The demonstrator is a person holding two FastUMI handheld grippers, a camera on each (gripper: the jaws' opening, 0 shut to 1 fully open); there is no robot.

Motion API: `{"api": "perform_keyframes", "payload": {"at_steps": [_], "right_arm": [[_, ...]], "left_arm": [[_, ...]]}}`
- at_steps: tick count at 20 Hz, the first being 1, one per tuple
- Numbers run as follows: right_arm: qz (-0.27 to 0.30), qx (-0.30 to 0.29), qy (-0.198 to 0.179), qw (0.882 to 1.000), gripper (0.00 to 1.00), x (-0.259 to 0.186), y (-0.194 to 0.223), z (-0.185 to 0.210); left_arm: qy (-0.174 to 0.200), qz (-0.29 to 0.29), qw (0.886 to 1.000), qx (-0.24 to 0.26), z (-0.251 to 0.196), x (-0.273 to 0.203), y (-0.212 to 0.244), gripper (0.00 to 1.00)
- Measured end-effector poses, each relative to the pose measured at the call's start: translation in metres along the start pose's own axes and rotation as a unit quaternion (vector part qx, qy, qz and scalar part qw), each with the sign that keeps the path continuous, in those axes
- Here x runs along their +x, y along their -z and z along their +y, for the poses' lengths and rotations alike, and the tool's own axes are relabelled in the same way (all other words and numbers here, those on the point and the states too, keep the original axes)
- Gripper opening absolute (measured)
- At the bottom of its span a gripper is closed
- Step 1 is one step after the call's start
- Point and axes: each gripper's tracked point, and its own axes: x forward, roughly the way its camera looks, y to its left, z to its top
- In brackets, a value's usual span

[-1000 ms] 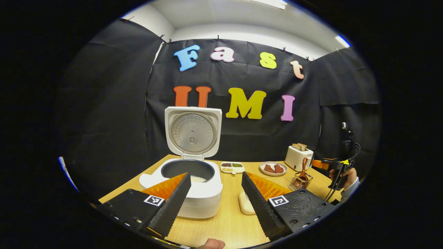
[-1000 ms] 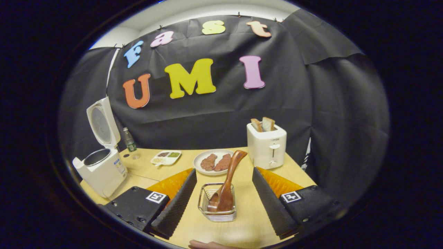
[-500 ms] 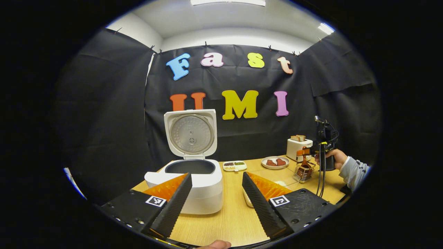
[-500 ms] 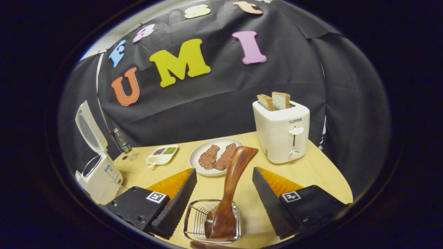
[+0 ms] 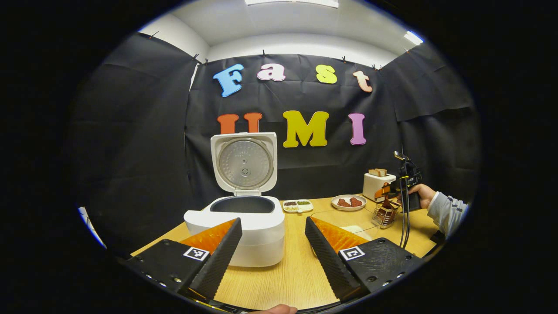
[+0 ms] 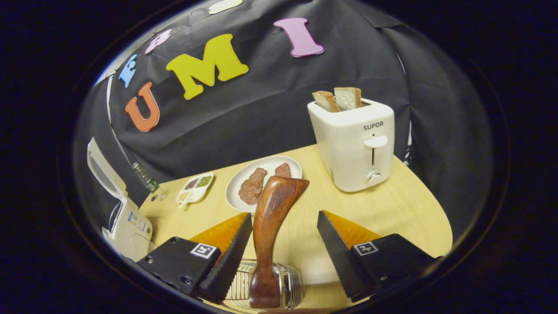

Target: Close the left gripper, press the button to open the rice cooker; take a wooden spoon from the chopstick holder with the right hand, scoop a spoonful of rice and pour it into the rice cooker, then put the wooden spoon back into the chopstick holder.

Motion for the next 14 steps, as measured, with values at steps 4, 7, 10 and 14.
{"api": "perform_keyframes", "payload": {"at_steps": [4, 7, 10, 14], "right_arm": [[-0.008, -0.002, -0.001, 1.000, 0.57, -0.003, -0.005, 0.002], [-0.018, 0.012, -0.003, 1.000, 0.25, -0.018, -0.008, 0.008], [-0.055, -0.004, 0.004, 0.998, 0.24, -0.040, -0.023, 0.017], [-0.112, -0.027, 0.016, 0.993, 0.24, -0.083, -0.045, 0.036]], "left_arm": [[0.008, 0.012, 1.000, 0.002, -0.005, -0.004, 0.006, 0.93], [0.009, 0.007, 1.000, 0.012, -0.004, -0.012, 0.002, 0.93], [0.012, 0.007, 1.000, 0.012, -0.002, -0.022, 0.001, 0.93], [0.012, 0.007, 1.000, 0.011, 0.004, -0.035, 0.001, 0.93]]}}
